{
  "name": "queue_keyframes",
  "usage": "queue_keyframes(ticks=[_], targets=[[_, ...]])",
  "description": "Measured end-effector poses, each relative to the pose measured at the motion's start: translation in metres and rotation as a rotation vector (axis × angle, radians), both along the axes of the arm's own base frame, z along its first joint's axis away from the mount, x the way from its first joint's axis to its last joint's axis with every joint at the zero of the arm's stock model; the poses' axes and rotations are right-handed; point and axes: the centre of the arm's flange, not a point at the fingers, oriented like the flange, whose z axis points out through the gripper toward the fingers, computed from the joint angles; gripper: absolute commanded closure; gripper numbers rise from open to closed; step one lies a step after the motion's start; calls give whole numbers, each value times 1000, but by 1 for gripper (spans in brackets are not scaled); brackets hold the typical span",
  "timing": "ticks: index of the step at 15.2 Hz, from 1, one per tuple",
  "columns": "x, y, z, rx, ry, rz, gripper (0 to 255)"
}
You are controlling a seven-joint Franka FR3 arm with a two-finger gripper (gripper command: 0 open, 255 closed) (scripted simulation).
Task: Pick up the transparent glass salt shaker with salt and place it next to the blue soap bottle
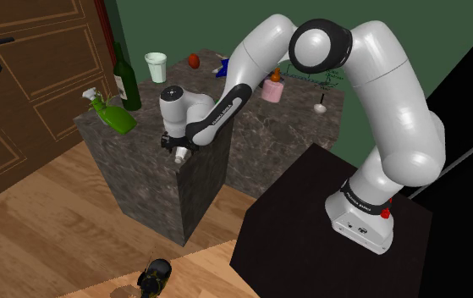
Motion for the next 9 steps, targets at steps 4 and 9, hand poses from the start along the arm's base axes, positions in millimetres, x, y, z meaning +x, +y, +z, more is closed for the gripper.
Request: queue_keyframes(ticks=[4, 9], targets=[[0, 0, 0, 0, 0, 0, 255], [0, 0, 0, 0, 0, 0, 255]])
